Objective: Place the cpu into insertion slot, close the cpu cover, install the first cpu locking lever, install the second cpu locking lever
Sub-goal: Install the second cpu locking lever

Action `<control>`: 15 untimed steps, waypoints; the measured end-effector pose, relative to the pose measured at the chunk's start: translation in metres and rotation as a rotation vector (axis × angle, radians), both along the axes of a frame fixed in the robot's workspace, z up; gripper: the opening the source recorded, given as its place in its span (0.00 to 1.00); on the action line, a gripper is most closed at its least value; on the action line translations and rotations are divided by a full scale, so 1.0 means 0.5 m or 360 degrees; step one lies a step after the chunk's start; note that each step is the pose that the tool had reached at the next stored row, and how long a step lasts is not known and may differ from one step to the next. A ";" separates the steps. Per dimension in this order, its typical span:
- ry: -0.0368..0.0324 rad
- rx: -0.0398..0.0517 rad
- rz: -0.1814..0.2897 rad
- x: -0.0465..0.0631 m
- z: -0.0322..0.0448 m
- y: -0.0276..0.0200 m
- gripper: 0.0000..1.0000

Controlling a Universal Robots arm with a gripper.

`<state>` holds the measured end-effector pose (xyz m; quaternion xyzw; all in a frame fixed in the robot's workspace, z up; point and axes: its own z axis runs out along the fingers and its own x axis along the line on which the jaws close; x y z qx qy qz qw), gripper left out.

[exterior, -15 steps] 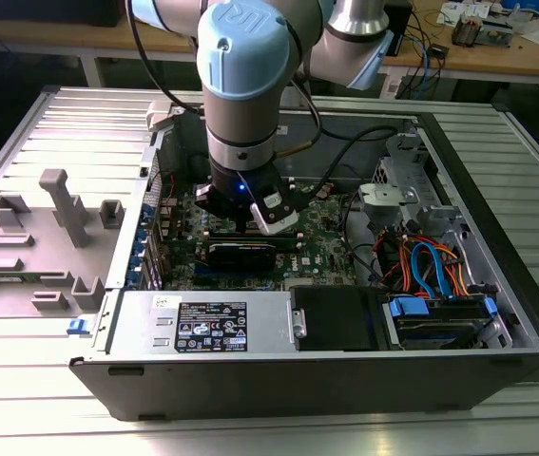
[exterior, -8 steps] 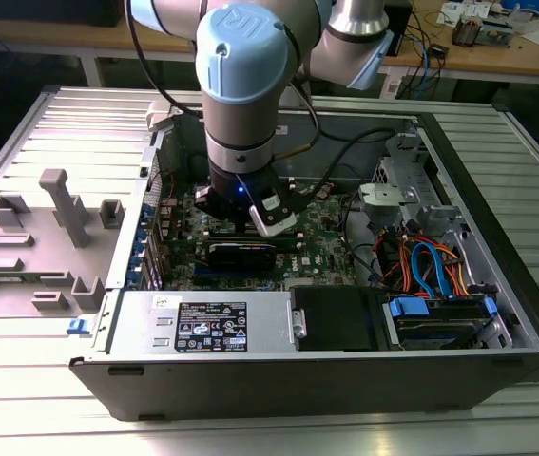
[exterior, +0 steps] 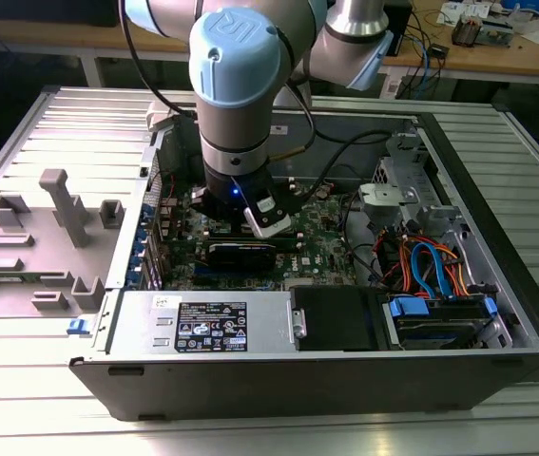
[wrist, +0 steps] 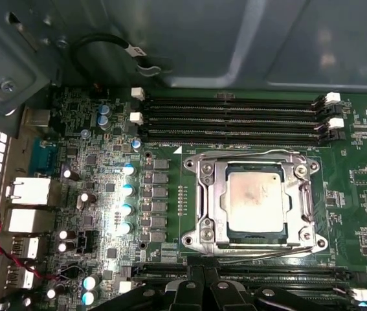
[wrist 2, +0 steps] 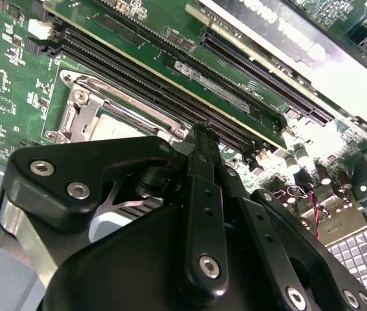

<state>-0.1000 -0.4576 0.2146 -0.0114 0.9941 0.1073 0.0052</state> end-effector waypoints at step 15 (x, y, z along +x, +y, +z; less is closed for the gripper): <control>0.0000 0.0025 0.0000 -0.005 -0.021 0.0000 0.11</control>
